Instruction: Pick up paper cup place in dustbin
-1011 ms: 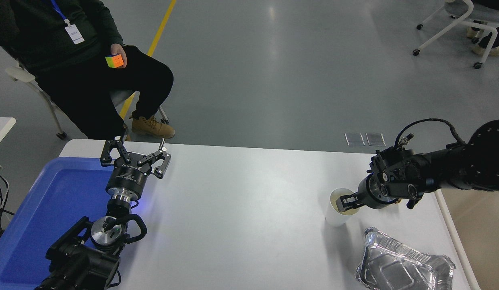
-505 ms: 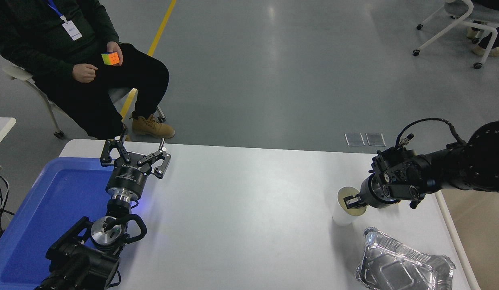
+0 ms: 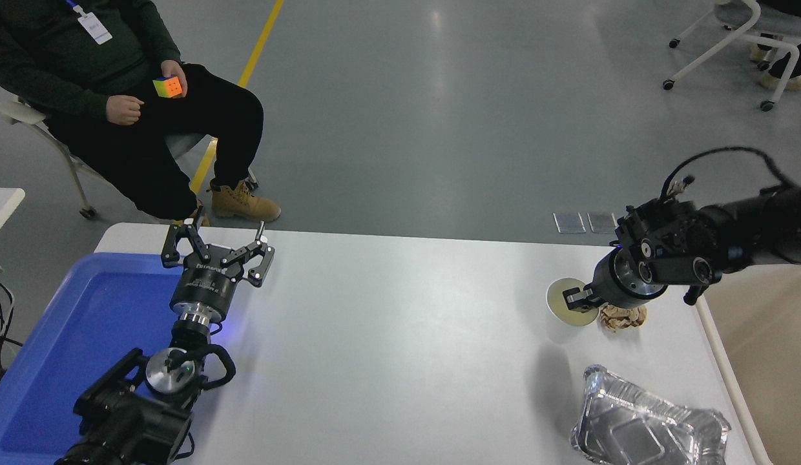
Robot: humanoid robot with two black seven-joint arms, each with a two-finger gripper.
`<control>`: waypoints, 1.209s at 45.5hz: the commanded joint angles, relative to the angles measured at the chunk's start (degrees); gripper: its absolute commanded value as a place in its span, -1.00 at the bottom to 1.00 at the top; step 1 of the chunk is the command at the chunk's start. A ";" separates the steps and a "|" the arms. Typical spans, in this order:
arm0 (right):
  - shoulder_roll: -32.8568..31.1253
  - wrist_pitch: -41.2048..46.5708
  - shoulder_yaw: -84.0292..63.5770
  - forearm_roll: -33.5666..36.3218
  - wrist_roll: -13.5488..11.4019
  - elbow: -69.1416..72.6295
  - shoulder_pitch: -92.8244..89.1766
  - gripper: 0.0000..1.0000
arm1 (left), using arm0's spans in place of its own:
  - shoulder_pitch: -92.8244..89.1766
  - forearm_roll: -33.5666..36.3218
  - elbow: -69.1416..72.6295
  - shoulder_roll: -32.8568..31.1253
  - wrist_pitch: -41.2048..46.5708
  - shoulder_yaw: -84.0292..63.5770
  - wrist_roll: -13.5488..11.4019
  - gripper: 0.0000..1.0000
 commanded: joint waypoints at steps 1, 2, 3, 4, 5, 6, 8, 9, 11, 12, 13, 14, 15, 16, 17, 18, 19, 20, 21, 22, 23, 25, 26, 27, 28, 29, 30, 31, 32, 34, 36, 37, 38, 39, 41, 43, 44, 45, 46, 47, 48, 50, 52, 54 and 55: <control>-7.92 11.96 -1.62 -0.13 0.06 12.47 23.78 -1.00 | 0.00 0.01 0.02 -0.01 0.03 0.00 0.04 0.98; -8.62 13.37 -1.62 -0.22 0.06 12.47 25.10 -1.00 | 0.00 0.01 0.02 -0.01 0.03 0.00 -0.05 0.98; -9.41 14.86 -1.70 -0.57 0.06 12.38 26.42 -1.00 | 0.00 0.01 0.02 -0.01 -0.06 0.00 -0.05 0.98; -10.12 16.18 -1.70 -1.00 0.06 12.38 27.39 -1.00 | 0.00 0.01 0.02 -0.01 -0.06 0.00 -0.05 0.98; -10.91 17.59 -1.79 -1.70 0.06 12.38 28.44 -1.00 | 0.00 0.01 0.02 -0.01 0.02 0.00 0.04 0.98; -11.52 18.73 -1.79 -2.49 0.06 12.30 29.50 -1.00 | 0.00 0.01 0.02 -0.01 0.03 0.00 0.04 0.98; -12.67 20.50 -1.79 -4.08 0.06 12.21 31.25 -1.00 | 0.00 0.01 0.02 -0.01 0.03 0.00 0.04 0.98; -13.11 21.20 -1.79 -4.43 0.06 12.21 32.05 -1.00 | 0.00 0.01 0.02 -0.01 0.03 0.00 0.04 0.98; -13.72 22.26 -1.79 -4.87 0.06 12.21 33.19 -1.00 | 0.00 0.01 0.02 -0.01 -0.06 0.00 -0.05 0.98; -13.90 22.61 -1.79 -5.05 0.06 12.21 33.55 -1.00 | 0.00 0.01 0.02 -0.01 0.02 0.00 0.04 0.98; -13.99 22.79 -1.79 -5.05 0.06 12.21 33.90 -1.00 | 0.00 0.01 0.02 -0.01 0.03 0.00 0.04 0.98; -14.17 23.05 -1.79 -5.05 0.06 12.21 34.16 -1.00 | 0.00 0.01 0.02 -0.01 0.03 0.00 0.04 0.98; -14.25 23.23 -1.79 -5.05 0.06 12.21 34.42 -1.00 | 0.00 0.01 0.02 -0.01 0.03 0.00 0.04 0.98; -14.26 23.32 -1.79 -5.14 0.06 12.21 34.60 -1.00 | 0.00 0.01 0.02 -0.01 0.03 0.00 0.04 0.98; -14.34 23.32 -1.88 -5.14 0.06 12.21 34.78 -1.00 | 0.00 0.01 0.02 -0.01 0.03 0.00 -0.05 0.98; -14.34 23.49 -1.88 -5.14 0.06 12.21 34.87 -1.00 | 0.00 0.01 0.02 -0.01 0.03 0.00 0.04 0.98; -14.34 23.67 -1.88 -5.14 0.06 12.21 34.95 -1.00 | 0.00 0.01 0.02 -0.01 0.03 0.00 0.04 0.98; -14.34 23.67 -1.88 -5.14 0.06 12.21 34.95 -1.00 | 0.00 0.01 0.02 -0.01 -0.06 0.00 0.04 0.98; -14.34 23.67 -1.88 -5.14 0.06 12.21 34.95 -1.00 | 0.00 0.01 0.02 -0.01 0.02 0.00 0.04 0.98; -14.43 23.67 -1.88 -5.23 0.06 12.03 34.95 -1.00 | 0.00 0.01 0.02 -0.01 0.03 0.00 0.04 0.98; -14.43 23.67 -1.88 -5.23 0.06 11.95 34.95 -1.00 | 0.00 0.01 0.02 -0.01 0.03 0.00 0.04 0.98; -14.69 23.49 -1.79 -5.23 0.06 11.68 34.95 -1.00 | 0.00 0.01 0.02 -0.01 0.03 0.00 0.04 0.98; -14.78 23.41 -1.79 -5.23 0.06 11.25 34.87 -1.00 | 0.00 0.01 0.02 -0.01 0.03 0.00 0.04 0.98; -14.87 23.40 -1.79 -5.23 -0.02 10.63 34.78 -1.00 | 0.00 0.01 0.02 -0.01 0.03 0.00 0.04 0.98; -14.96 23.32 -1.79 -5.23 -0.02 10.02 34.69 -1.00 | 0.00 0.01 0.02 -0.01 0.03 0.00 0.04 0.98; -15.22 23.23 -1.79 -5.23 -0.02 9.40 34.60 -1.00 | 0.00 0.01 0.10 -0.01 0.03 0.00 0.04 0.98; -15.57 23.14 -1.79 -5.23 -0.02 8.61 34.52 -1.00 | 0.00 0.01 0.02 -0.01 0.03 0.00 0.04 0.98; -16.01 23.05 -1.70 -5.23 -0.02 7.73 34.25 -1.00 | 0.00 0.01 0.02 -0.01 0.03 0.00 0.04 0.98; -16.62 23.05 -1.70 -5.23 -0.02 6.59 33.99 -1.00 | 0.00 0.01 0.02 -0.01 0.03 0.00 -0.05 0.98; -17.85 23.05 -1.53 -5.31 -0.02 4.14 33.46 -1.00 | 0.00 0.01 0.02 -0.01 0.03 0.00 0.04 0.98; -19.26 23.05 -1.44 -5.31 0.06 1.59 32.50 -1.00 | 0.00 0.01 0.02 -0.01 0.03 0.00 0.04 0.98; -19.96 23.05 -1.27 -5.40 0.06 0.18 31.80 -1.00 | 0.00 0.01 0.02 -0.01 -0.06 0.00 0.04 0.98; -20.75 23.05 -0.92 -5.40 0.06 -1.40 30.92 -1.00 | 0.00 0.01 0.02 -0.01 0.02 0.00 0.04 0.98; -21.54 23.05 -0.74 -5.40 0.06 -3.16 29.95 -1.00 | 0.00 0.01 0.02 -0.01 0.03 0.00 0.04 0.98; -23.30 22.97 -0.04 -5.40 0.06 -6.67 27.85 -1.00 | 0.00 -0.08 0.11 -0.01 0.03 0.00 0.04 0.98; -24.79 22.88 1.54 -5.40 0.06 -10.27 25.48 -1.00 | 0.00 -0.08 0.02 -0.01 0.03 0.00 0.04 0.98; -25.41 22.79 2.42 -5.40 0.06 -12.03 24.07 -1.00 | 0.00 -0.08 0.10 -0.01 0.03 0.00 0.04 0.98; -25.94 22.79 3.56 -5.40 0.06 -13.96 22.40 -1.00 | 0.00 0.01 0.11 -0.01 0.03 0.00 0.04 0.98; -26.64 22.79 4.70 -5.40 0.06 -15.90 20.65 -1.00 | 0.00 -0.08 0.11 -0.01 0.03 0.00 0.04 0.98; -27.26 22.79 5.84 -5.40 0.15 -17.74 18.71 -1.00 | 0.00 -0.08 0.02 -0.01 0.03 0.00 0.04 0.98; -27.87 22.79 7.25 -5.40 0.24 -19.68 16.61 -1.00 | 0.00 -0.08 0.02 -0.01 0.03 0.00 0.04 0.98; -29.19 22.79 9.88 -5.49 0.59 -23.63 12.83 -1.00 | 0.00 -0.08 0.02 0.08 0.03 0.00 0.04 0.98; -30.42 22.79 12.35 -5.49 1.20 -28.11 9.13 -1.00 | 0.00 0.01 0.02 -0.01 0.03 0.00 0.04 0.98; -31.04 22.79 14.72 -5.49 2.43 -32.68 5.01 -1.00 | 0.00 -0.08 0.02 -0.01 0.02 0.00 0.04 0.98; -31.13 22.79 16.04 -5.40 2.96 -34.97 2.72 -1.00 | 0.00 -0.08 0.02 -0.01 0.03 0.00 0.04 0.98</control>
